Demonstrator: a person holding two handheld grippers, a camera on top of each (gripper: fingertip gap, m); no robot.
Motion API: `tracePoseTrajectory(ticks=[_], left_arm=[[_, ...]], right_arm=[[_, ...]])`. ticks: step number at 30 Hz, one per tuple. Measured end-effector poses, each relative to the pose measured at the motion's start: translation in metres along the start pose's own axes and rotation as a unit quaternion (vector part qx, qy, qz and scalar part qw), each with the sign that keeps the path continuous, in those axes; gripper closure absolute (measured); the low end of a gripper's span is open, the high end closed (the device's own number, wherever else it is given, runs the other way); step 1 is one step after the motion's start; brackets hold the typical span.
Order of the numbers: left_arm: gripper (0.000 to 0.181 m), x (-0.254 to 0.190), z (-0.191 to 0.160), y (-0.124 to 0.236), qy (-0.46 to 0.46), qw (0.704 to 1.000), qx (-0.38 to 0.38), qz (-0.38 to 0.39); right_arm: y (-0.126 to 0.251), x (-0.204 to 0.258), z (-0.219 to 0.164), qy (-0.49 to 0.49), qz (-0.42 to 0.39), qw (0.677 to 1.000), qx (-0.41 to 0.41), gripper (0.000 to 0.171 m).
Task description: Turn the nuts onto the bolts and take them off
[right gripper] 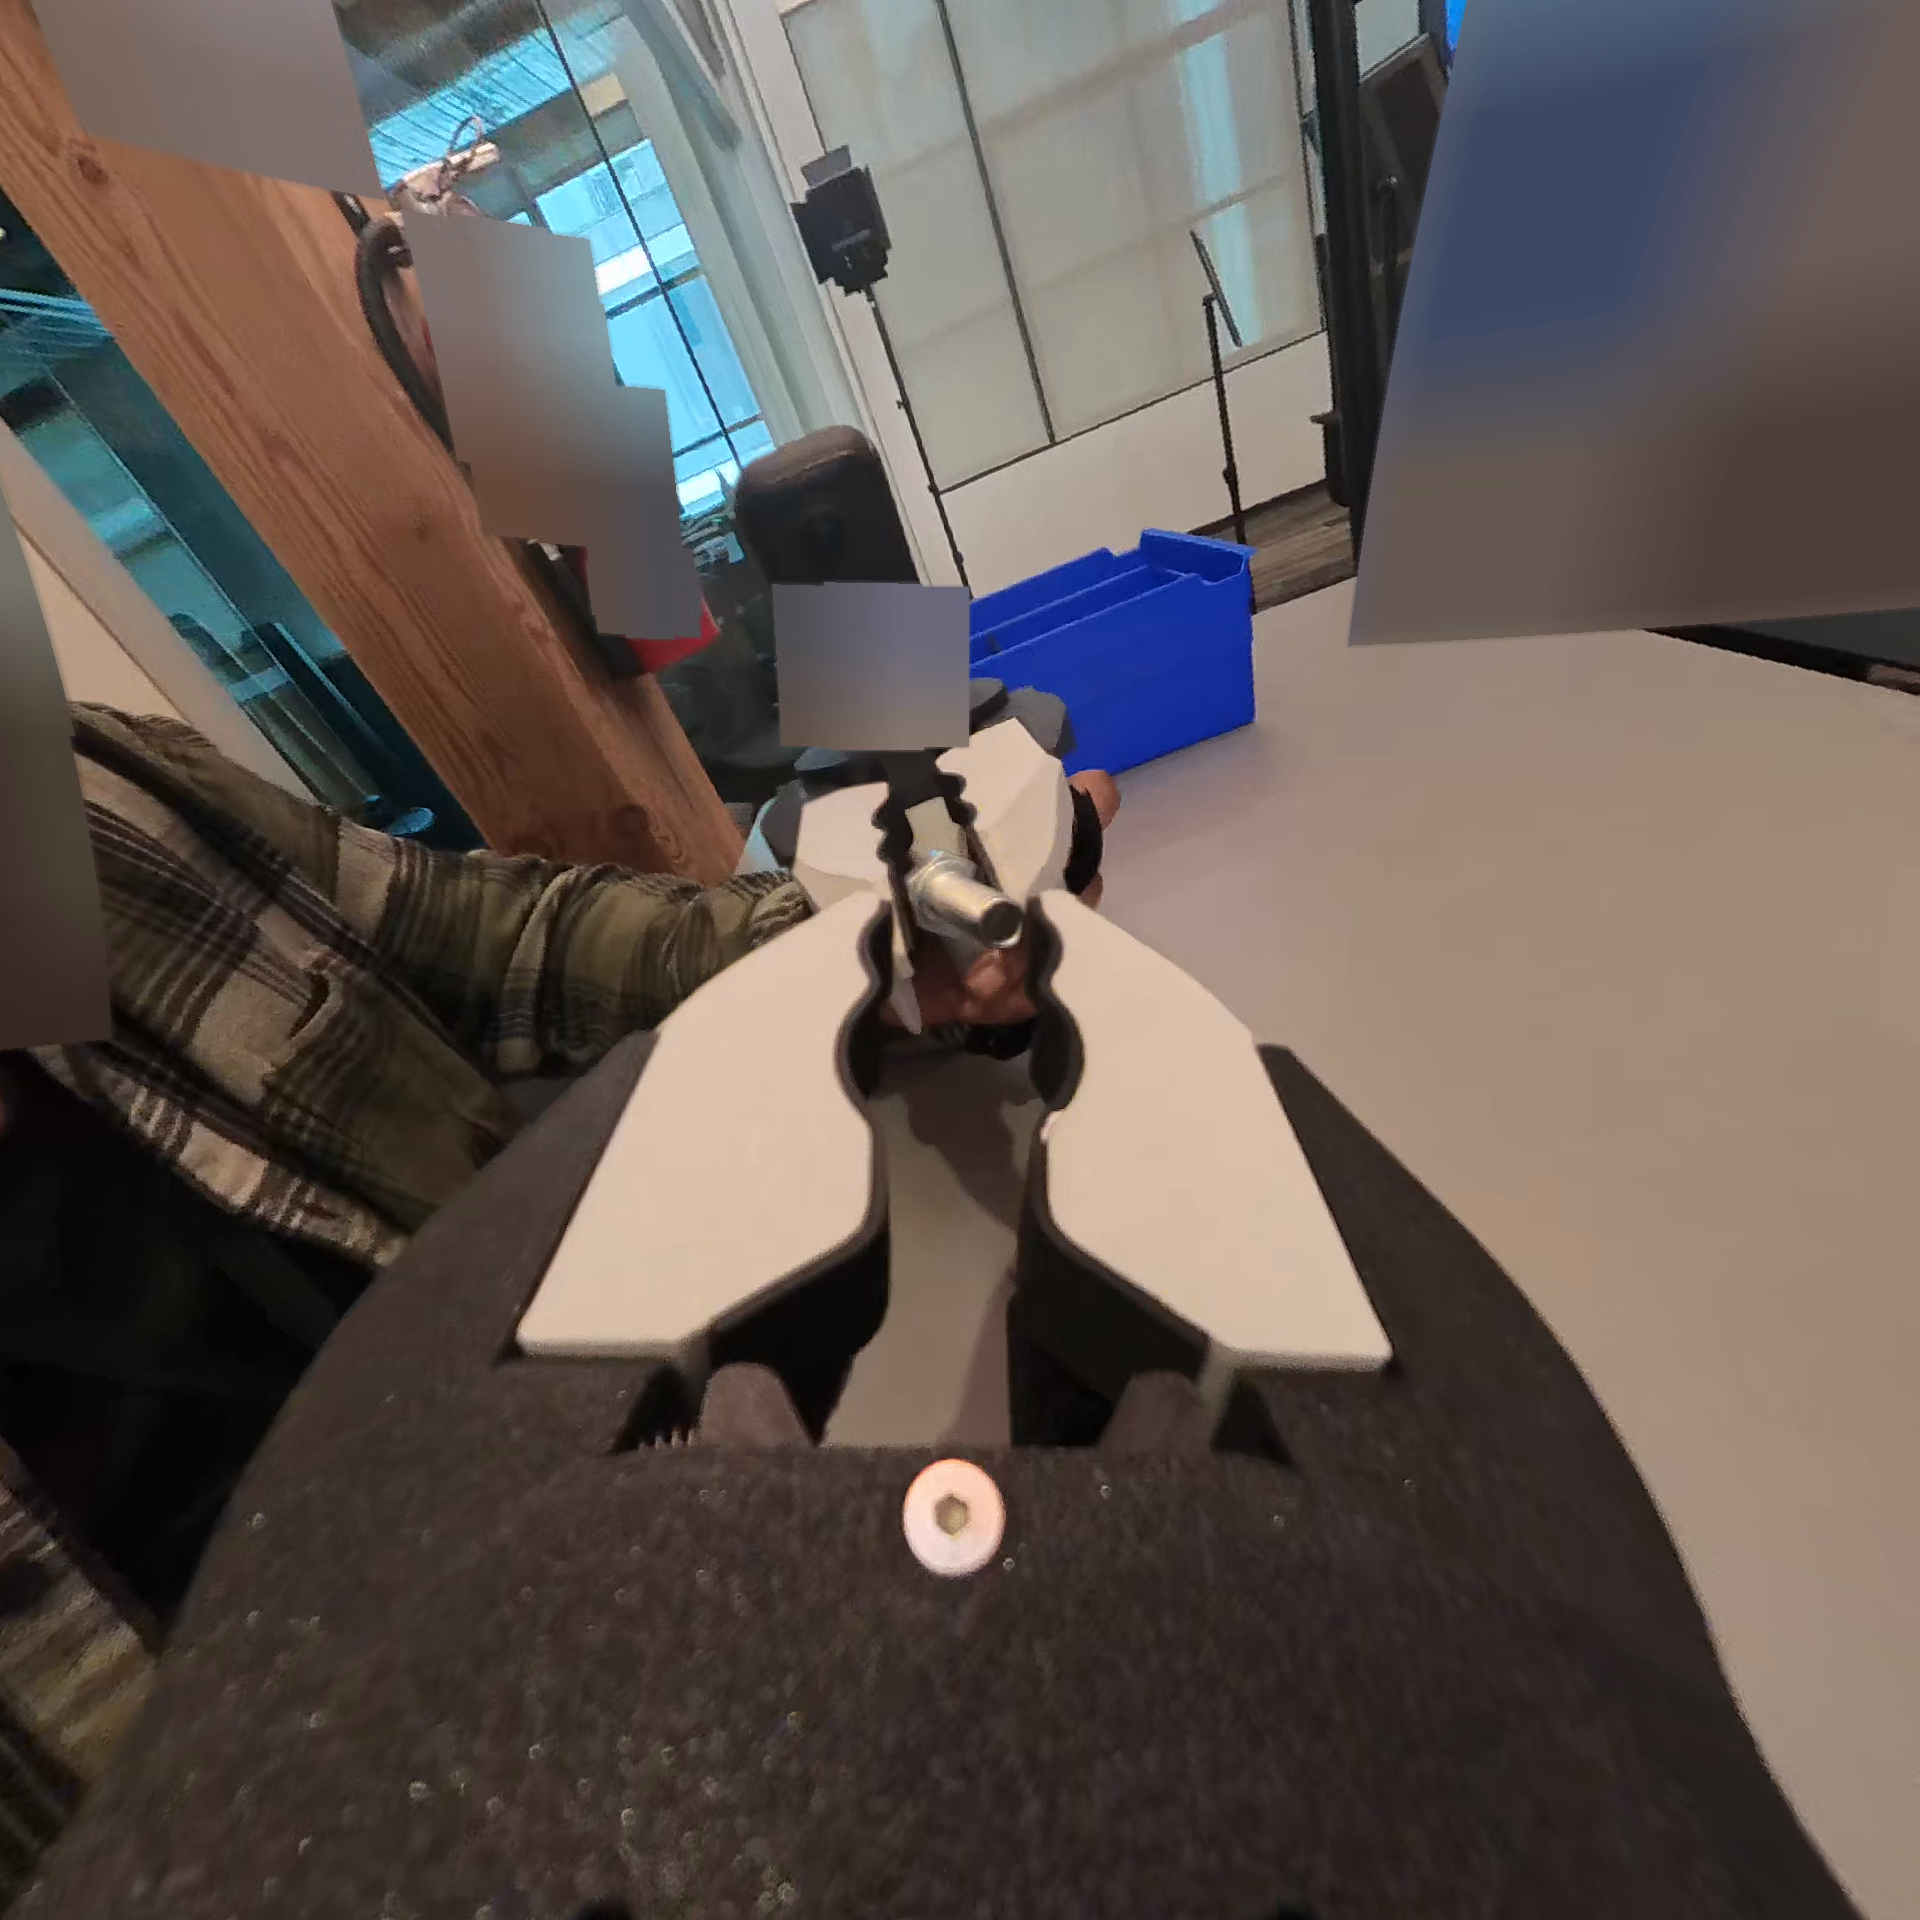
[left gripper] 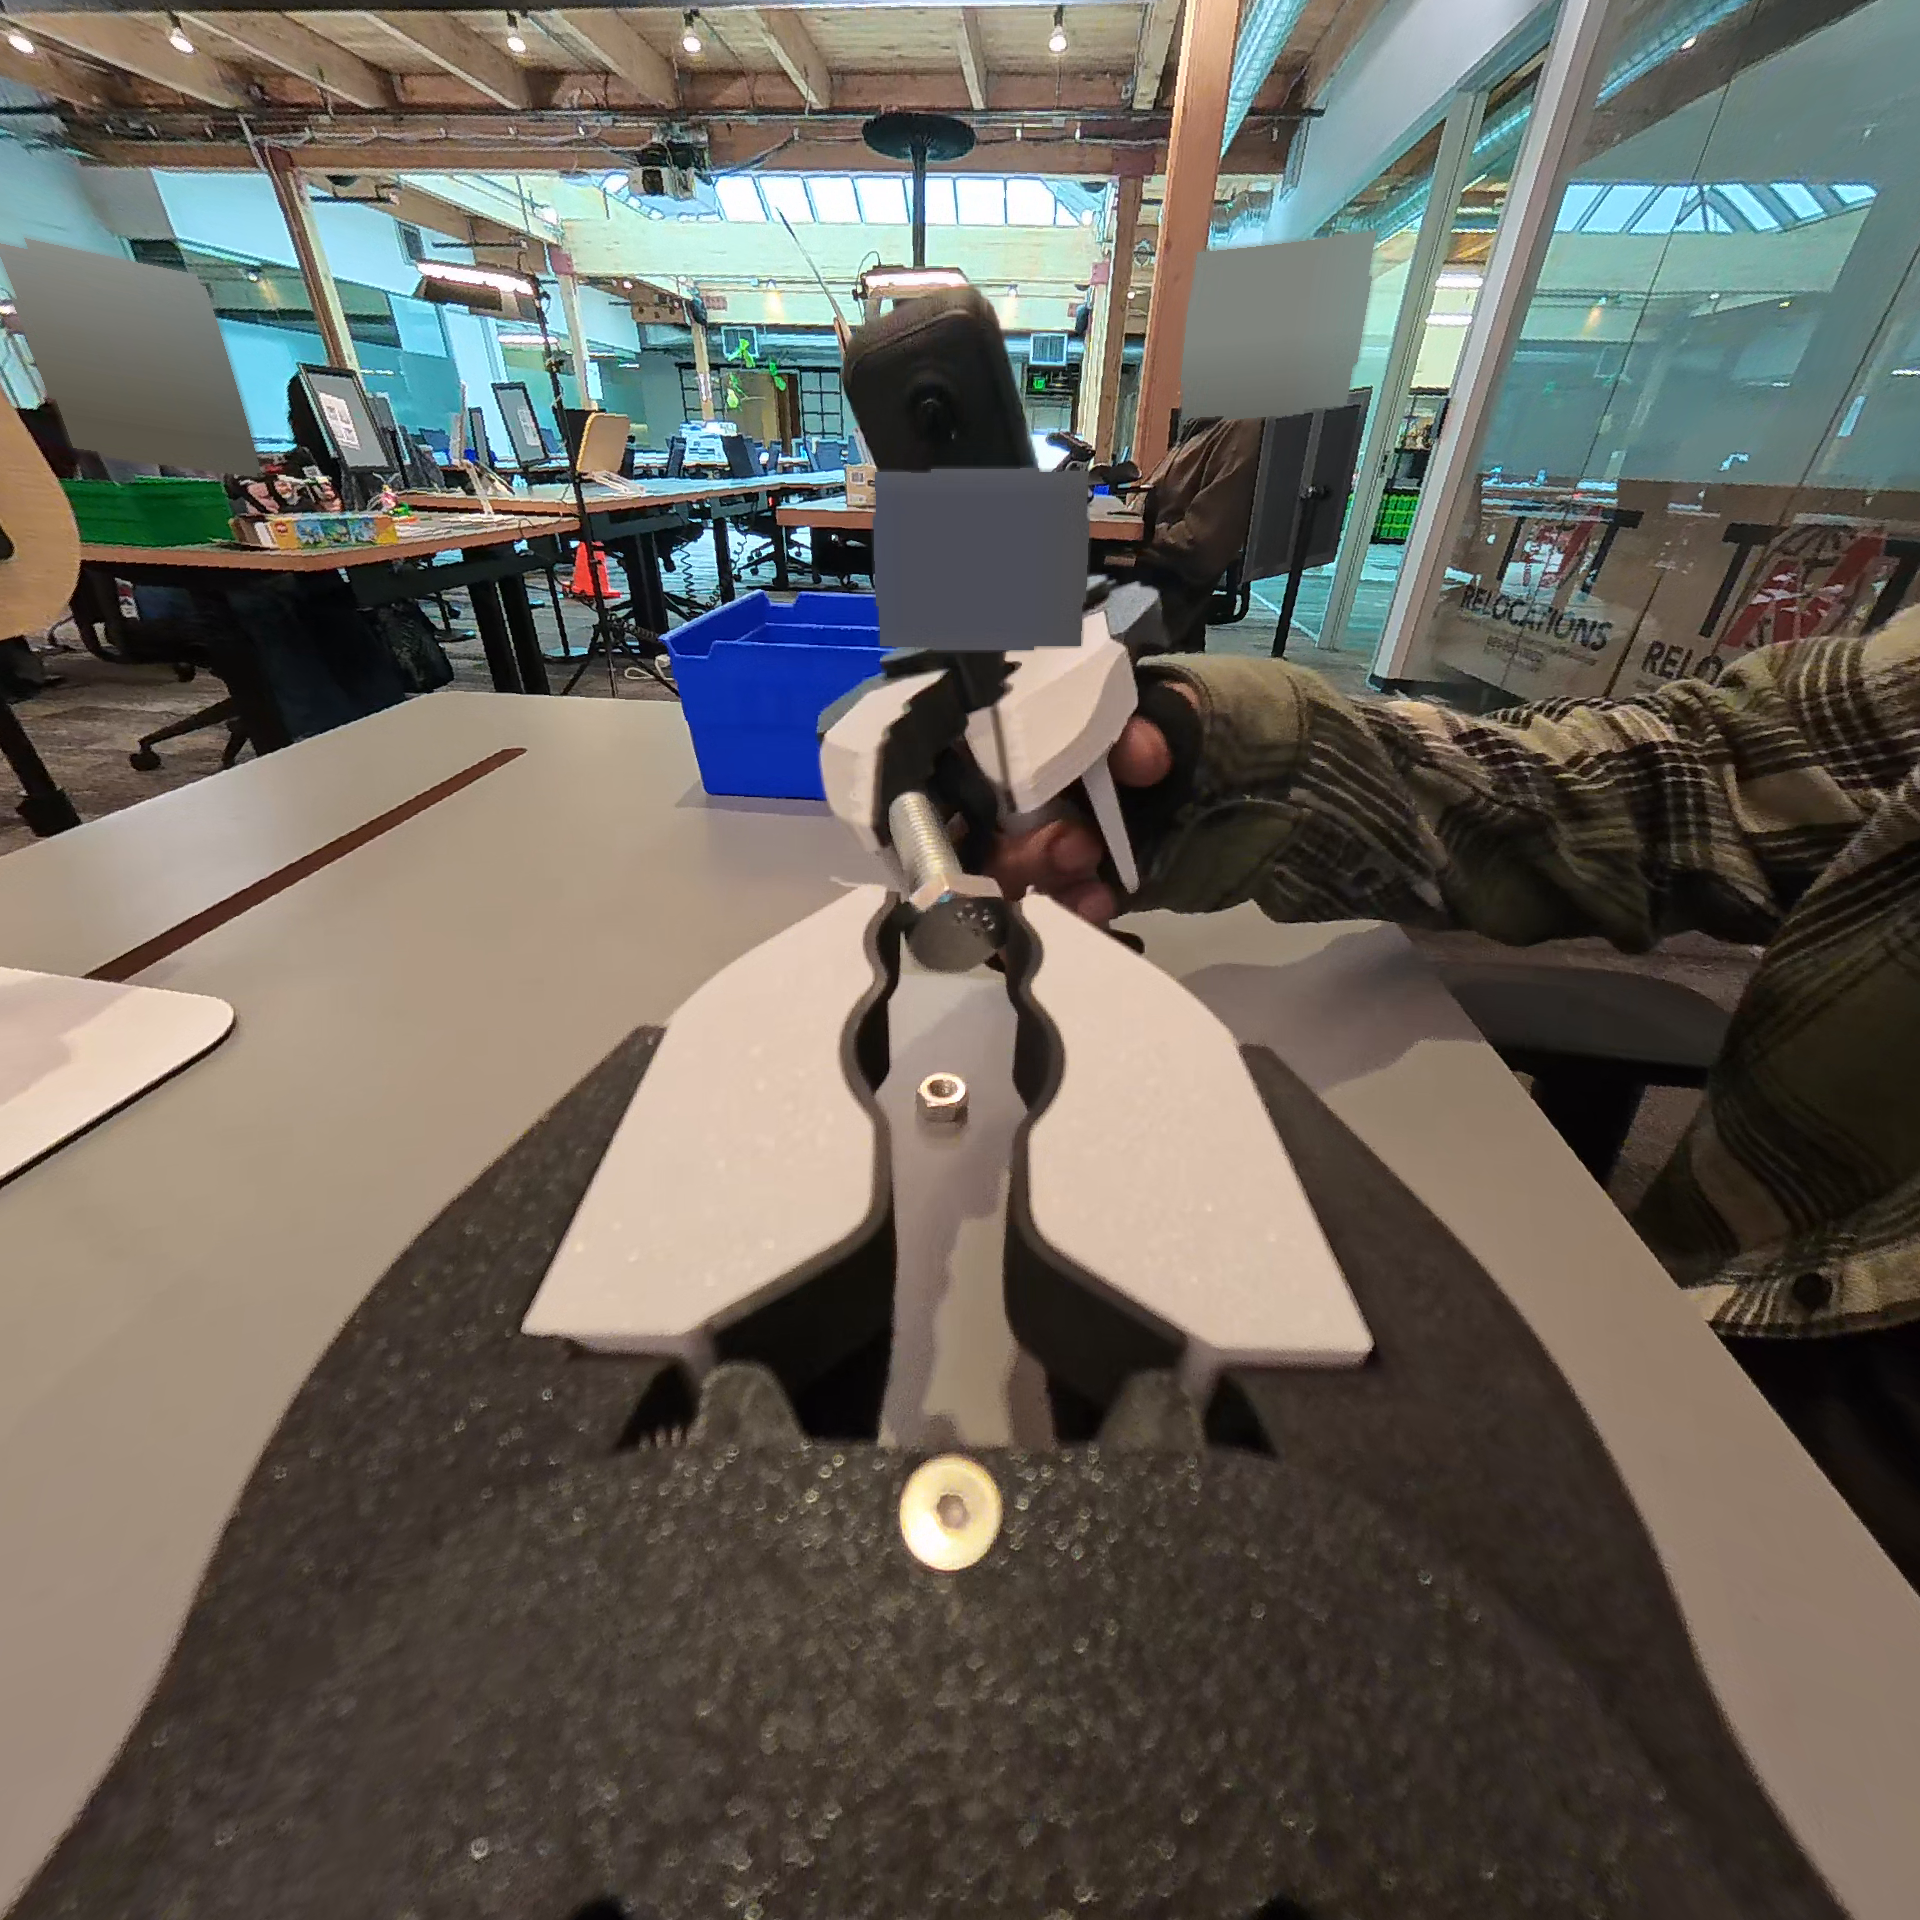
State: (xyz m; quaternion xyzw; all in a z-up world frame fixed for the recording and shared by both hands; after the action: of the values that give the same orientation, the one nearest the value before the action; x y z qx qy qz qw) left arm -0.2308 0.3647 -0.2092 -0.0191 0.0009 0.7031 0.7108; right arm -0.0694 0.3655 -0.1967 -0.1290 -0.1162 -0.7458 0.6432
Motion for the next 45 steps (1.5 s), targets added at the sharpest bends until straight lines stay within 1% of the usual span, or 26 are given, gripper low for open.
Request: tracePoseTrajectory(ticks=[7,12,18,25,30,32,38,43,45], left_arm=[[0.163,-0.002,0.001,-0.002,0.001,1.0,0.001,-0.002],[0.163,-0.001,-0.001,-0.004,0.006,1.0,0.009,0.003],[0.163,-0.002,-0.001,-0.004,0.006,1.0,0.01,0.006],[0.163,-0.002,-0.001,-0.005,0.015,1.0,0.004,-0.003],[0.163,0.003,-0.008,-0.007,0.047,0.999,0.021,-0.011],[0.163,0.004,-0.008,-0.006,0.045,0.999,0.021,-0.009],[0.154,0.001,-0.006,-0.006,0.013,0.999,0.031,-0.01],[0.137,-0.002,-0.008,-0.011,-0.006,0.999,0.042,-0.011],[0.137,-0.003,-0.01,-0.014,-0.013,0.998,0.058,-0.012]], right_arm=[[-0.003,0.004,0.007,0.026,-0.017,1.0,-0.005,0.161],[-0.007,0.011,0.013,0.069,-0.034,0.997,-0.004,0.161],[-0.014,0.017,0.016,0.142,-0.06,0.988,0.016,0.159],[-0.023,0.021,0.019,0.171,-0.05,0.984,0.012,0.162],[-0.029,0.02,0.02,0.207,-0.07,0.973,0.074,0.163],[-0.027,0.019,0.022,0.206,-0.069,0.973,0.084,0.163],[-0.019,0.017,0.027,0.2,-0.071,0.972,0.102,0.163],[-0.023,0.02,0.022,0.186,-0.039,0.974,0.121,0.163],[-0.026,0.021,0.021,0.184,-0.029,0.974,0.127,0.163]])
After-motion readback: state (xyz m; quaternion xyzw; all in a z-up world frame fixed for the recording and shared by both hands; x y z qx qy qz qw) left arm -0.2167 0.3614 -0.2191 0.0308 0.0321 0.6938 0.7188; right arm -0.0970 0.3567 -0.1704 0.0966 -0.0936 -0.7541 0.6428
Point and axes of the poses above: each gripper's, where its closed fingertips meet, y back along the fingers, z out of its top, x = y × z across the jaws, the point moved 8 cm from there along y, back along the fingers, and after that the axes turned 4 degrees about -z, right-handed, at the moved point
